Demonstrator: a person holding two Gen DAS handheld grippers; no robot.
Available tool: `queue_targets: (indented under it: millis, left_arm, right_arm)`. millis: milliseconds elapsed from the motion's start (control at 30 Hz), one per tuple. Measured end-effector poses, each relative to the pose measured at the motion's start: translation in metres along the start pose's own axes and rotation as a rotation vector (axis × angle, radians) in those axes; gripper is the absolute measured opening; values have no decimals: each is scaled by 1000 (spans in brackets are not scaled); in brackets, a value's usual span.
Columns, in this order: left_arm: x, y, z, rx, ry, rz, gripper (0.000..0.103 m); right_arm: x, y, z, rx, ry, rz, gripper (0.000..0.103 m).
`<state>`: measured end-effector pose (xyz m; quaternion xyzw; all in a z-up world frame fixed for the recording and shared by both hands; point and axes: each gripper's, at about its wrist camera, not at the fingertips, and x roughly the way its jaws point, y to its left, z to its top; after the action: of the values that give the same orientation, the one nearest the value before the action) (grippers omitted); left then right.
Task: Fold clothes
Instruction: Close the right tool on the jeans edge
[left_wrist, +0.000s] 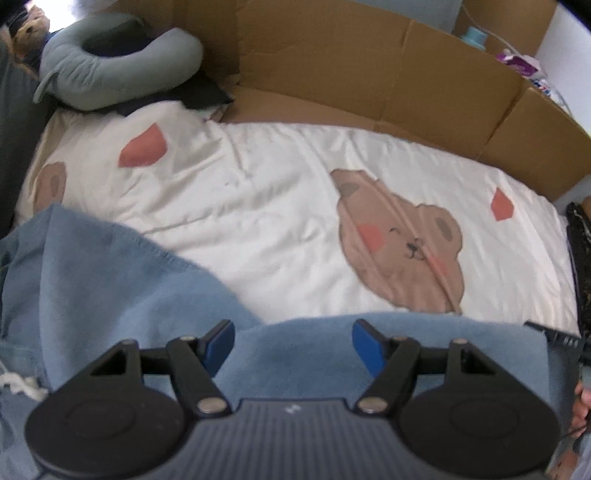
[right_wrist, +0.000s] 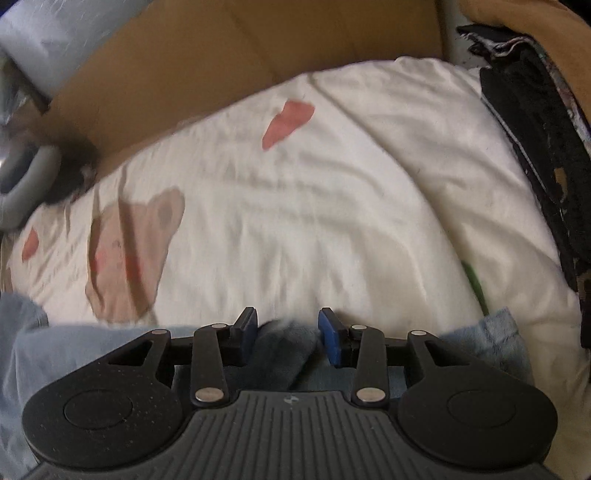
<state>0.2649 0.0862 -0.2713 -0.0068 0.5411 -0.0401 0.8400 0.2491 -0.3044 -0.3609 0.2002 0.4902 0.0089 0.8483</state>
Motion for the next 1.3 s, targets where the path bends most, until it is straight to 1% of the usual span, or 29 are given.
queue_targets:
  millis: [233, 367, 433, 633, 733, 867, 1000, 1100, 1133, 1233, 1300]
  left_arm:
    - [10, -21, 2, 38, -4, -56, 73]
    - [17, -24, -6, 44, 21, -56, 73]
    - [21, -22, -9, 33, 35, -56, 73]
    - [28, -16, -13, 18, 54, -38, 73]
    - [30, -12, -15, 5, 62, -36, 73]
    - [32, -12, -18, 8, 70, -40, 73]
    - [32, -12, -21, 21, 73, -44, 73]
    - [32, -10, -24, 18, 82, -44, 73]
    - [33, -9, -25, 18, 89, -41, 73]
    - [34, -5, -26, 15, 104, -29, 73]
    - [30, -4, -23, 11, 94, -27, 73]
  right_arm:
    - [-5, 1, -16, -39, -21, 11, 45]
    - [-7, 2, -25, -61, -33, 17, 46]
    - [-9, -3, -30, -49, -59, 37, 46]
    - [-8, -11, -32, -41, -84, 81, 47]
    - [-8, -9, -31, -63, -83, 82, 47]
    - [-7, -6, -29, -110, -60, 74, 47]
    - [-6, 7, -23, -187, 4, 22, 47]
    - [-1, 18, -21, -251, 35, -21, 49]
    - [-1, 21, -22, -263, 33, -29, 48]
    - [-1, 29, -24, -298, 27, -53, 39]
    - [-3, 33, -26, -321, 20, -59, 29]
